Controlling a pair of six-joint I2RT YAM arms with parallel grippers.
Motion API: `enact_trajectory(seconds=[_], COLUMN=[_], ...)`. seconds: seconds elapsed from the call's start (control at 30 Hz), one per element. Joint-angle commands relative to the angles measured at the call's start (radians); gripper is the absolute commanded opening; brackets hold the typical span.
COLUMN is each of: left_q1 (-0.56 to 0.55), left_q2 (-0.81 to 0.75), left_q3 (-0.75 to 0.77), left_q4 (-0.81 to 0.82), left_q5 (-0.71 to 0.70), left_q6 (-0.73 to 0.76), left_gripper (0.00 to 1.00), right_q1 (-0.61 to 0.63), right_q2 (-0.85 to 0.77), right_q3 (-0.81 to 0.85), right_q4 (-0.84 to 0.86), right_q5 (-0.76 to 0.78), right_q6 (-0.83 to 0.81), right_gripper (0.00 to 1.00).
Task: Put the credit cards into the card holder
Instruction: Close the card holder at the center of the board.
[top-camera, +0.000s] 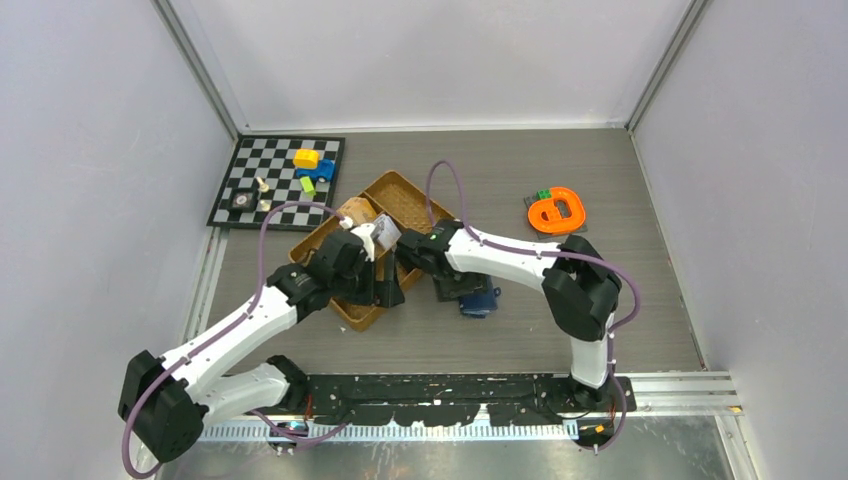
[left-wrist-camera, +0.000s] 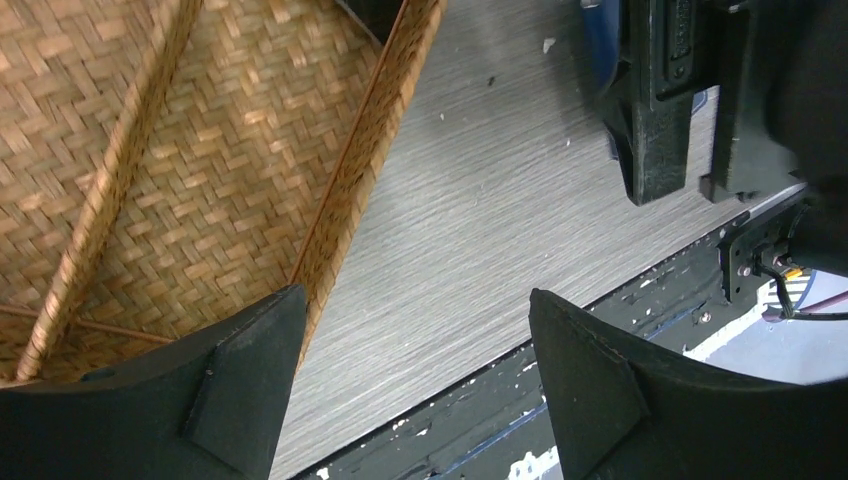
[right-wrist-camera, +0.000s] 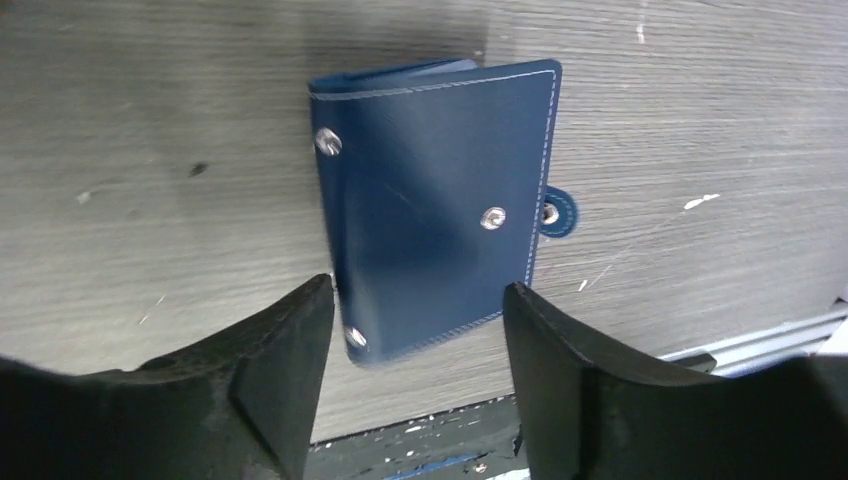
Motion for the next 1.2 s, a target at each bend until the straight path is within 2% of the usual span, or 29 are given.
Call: enact_trajectory(seconds=[0.0,0.13,0.23,0.5,0.7,1.0,1.17], left_q1=[0.006,0.0,-0.04,-0.237,-0.271,-0.27,-0.271], left_q2=[-0.064,-0.078,-0.054,0.183,0.388,0.56,0.602], left_q3=[-0.044,-0.088,-0.083,0.033,0.072,0.111,0.14], left_q4=[0.039,0.143,0.191,0.302,0.415,0.487,0.49], left_q5=[0.018,0.066,0.05,-0.062,-0.077,-0.119,-0.119], left_q6=[-0.068,-0.158,-0.194,-0.265,-0.333,-0.347,-0.346], left_gripper=[0.84,0.79,0.77,0.76,0.75,0.75,0.74], right_q1=[-0.001,-0.034,-0.092,-0.339,-0.386,-0.414,-0.423], right_q2=[-0.093,-0.211,-0.309,-0.483,-0.475,-0.424,-0.407], right_q3=[0.064,0.043,-0.019,-0.31,-0.393,-0.446,-0.462], right_q4=[0.038,0.059,0.085,0.279,0.39,0.458,0.478], right_q5=[-0.063,-0.122,-0.158,-0.367,-0.489,-0.537,-0.537], right_q6=[-0.005,-0.043,-0.064,-0.168,-0.201,-0.23,-0.24], right_gripper=[0.71,0.72,0.72,0.58,0.48,0.37,0.29])
